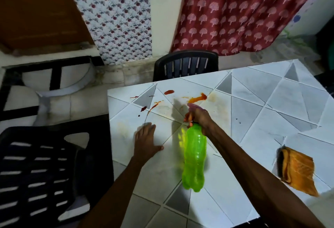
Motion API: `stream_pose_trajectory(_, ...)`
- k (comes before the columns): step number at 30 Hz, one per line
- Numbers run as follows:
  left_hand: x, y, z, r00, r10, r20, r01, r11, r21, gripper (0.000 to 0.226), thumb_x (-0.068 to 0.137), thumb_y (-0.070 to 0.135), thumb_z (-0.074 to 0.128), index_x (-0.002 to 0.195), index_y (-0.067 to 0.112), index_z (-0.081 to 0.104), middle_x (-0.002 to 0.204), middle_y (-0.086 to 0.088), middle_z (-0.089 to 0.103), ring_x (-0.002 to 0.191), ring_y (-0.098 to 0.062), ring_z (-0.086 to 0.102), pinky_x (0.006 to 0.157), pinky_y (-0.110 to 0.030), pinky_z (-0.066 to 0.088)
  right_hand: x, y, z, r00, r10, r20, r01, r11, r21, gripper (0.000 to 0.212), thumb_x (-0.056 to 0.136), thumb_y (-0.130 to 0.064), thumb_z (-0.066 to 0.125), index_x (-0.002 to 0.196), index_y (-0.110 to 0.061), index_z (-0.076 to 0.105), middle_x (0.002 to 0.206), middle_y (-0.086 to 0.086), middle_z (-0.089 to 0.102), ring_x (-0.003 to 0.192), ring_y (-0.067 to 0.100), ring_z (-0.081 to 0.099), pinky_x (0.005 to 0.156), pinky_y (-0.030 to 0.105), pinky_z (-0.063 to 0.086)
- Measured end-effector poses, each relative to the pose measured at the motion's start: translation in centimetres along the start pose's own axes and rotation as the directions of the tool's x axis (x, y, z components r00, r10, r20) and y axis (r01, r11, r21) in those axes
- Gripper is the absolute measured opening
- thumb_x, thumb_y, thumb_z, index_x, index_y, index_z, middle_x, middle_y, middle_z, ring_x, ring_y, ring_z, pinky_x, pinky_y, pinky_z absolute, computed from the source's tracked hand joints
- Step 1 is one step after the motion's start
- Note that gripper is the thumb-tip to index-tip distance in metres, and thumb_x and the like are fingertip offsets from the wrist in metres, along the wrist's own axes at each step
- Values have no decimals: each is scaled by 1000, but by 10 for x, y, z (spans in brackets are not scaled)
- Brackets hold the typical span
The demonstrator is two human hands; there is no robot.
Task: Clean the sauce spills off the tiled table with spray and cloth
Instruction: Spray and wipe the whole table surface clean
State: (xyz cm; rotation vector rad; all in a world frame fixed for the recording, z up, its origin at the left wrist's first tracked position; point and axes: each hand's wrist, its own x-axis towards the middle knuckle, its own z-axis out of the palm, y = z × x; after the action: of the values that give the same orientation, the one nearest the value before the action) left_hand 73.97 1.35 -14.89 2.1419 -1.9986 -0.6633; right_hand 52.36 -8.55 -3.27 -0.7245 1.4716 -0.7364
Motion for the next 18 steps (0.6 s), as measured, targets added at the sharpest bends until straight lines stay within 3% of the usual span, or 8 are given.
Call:
stream_pose_trajectory(2, -13, -12, -7, 997, -60, -54, 60, 998, -12, 101, 55, 62, 80, 140, 16, 50, 149, -8, 44, 135, -32, 41, 105, -47, 35, -7, 7, 23, 998, 13, 61, -11, 999, -33, 26, 99, -17, 50, 118, -10, 68, 60, 12, 56, 46, 25, 47, 48, 31, 50)
stream_pose_trajectory(6, -38, -43, -10, 988, -126, -87, 126, 992, -12, 101, 51, 67, 74, 135, 14, 54, 144, -11, 49, 133, -35, 45, 104, -48, 40, -23, 19, 64, 980, 32, 198, -22, 998, -52, 31, 101, -16, 47, 127, -7, 62, 70, 14, 63, 47, 23, 57, 52, 32, 49)
stream_pose_trajectory(9, -56, -59, -12, 982, -175, -75, 174, 985, -14, 105, 55, 69, 74, 140, 13, 49, 150, -11, 42, 137, -35, 39, 109, -49, 37, -36, 28, 91, 973, 29, 231, -9, 996, -89, 37, 102, -14, 45, 119, 16, 58, 68, 16, 62, 49, 28, 51, 46, 28, 46)
stream_pose_trajectory(12, -77, -59, -18, 967, -241, -82, 240, 971, -23, 105, 61, 65, 77, 146, 13, 41, 157, -9, 32, 144, -31, 28, 113, -45, 27, -49, 39, 109, 962, 62, 266, -18, 986, -165, 37, 100, -19, 50, 82, 8, 67, 69, 22, 57, 55, 30, 52, 43, 27, 46)
stream_pose_trajectory(14, -88, -58, -17, 959, -270, -85, 268, 963, -34, 105, 66, 63, 77, 149, 13, 36, 159, -8, 27, 147, -28, 23, 115, -43, 22, -56, 49, 110, 954, 87, 287, -30, 980, -198, 46, 99, -26, 55, 62, 0, 61, 67, 24, 57, 48, 28, 51, 46, 28, 48)
stream_pose_trajectory(16, -101, -57, -15, 950, -300, -87, 296, 954, -55, 107, 67, 62, 78, 151, 12, 33, 160, -9, 25, 147, -28, 21, 116, -42, 20, -65, 60, 106, 937, 111, 333, -28, 969, -244, 45, 100, -27, 55, 62, -3, 59, 70, 24, 59, 47, 27, 56, 46, 28, 47)
stream_pose_trajectory(18, -114, -55, -12, 938, -330, -107, 321, 943, -90, 107, 67, 61, 79, 151, 11, 33, 160, -9, 26, 147, -30, 23, 115, -43, 21, -79, 69, 101, 905, 152, 397, -34, 957, -289, 27, 101, -22, 53, 81, -9, 66, 75, 20, 62, 56, 22, 65, 46, 28, 47)
